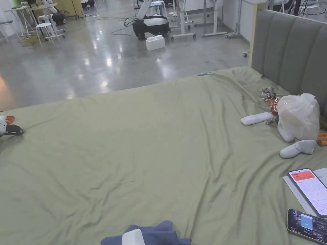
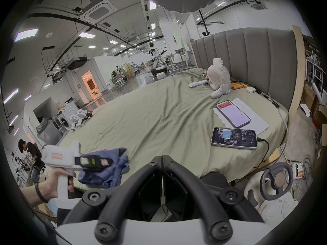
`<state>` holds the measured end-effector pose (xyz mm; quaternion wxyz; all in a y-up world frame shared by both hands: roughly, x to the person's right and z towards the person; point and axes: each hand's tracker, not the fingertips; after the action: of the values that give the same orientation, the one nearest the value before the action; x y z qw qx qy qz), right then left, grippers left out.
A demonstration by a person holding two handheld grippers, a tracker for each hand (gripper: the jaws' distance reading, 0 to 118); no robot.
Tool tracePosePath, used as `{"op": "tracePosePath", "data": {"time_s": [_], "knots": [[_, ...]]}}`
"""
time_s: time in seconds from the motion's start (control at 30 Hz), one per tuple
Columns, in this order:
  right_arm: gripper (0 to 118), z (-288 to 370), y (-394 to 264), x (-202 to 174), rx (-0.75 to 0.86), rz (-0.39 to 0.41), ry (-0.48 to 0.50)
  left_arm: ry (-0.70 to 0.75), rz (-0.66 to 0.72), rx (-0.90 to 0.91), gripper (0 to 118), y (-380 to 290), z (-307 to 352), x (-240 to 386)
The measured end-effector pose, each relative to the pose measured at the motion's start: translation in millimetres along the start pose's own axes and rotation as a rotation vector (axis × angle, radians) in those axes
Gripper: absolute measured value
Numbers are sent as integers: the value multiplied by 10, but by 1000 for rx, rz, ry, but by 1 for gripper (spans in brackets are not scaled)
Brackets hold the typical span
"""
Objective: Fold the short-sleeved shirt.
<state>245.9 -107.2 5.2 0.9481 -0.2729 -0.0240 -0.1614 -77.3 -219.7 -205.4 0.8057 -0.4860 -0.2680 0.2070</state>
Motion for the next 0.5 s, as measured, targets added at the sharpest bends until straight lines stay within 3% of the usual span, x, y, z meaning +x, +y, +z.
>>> {"op": "tracePosePath", "data": {"time_s": [0.2, 0.3, 0.37, 0.43, 0.47, 0.5], "knots": [[0, -66, -105, -120, -57, 26, 21, 24, -38, 24, 1, -24, -62, 85], [0, -189, -122, -290, -93, 47, 97, 9, -39, 31, 1, 7, 21, 109], [0, -348, -103, -450, -118, 76, 156, -84, -36, 89, 4, 38, 216, 133], [0, -570, -66, -678, -140, 143, 209, -196, -55, 240, 26, 87, 576, 146], [0, -678, -48, -785, -149, 165, 239, -201, -64, 286, 57, 111, 743, 144], [0, -814, -23, -909, -168, 185, 282, -189, -69, 339, 75, 121, 967, 116]]}}
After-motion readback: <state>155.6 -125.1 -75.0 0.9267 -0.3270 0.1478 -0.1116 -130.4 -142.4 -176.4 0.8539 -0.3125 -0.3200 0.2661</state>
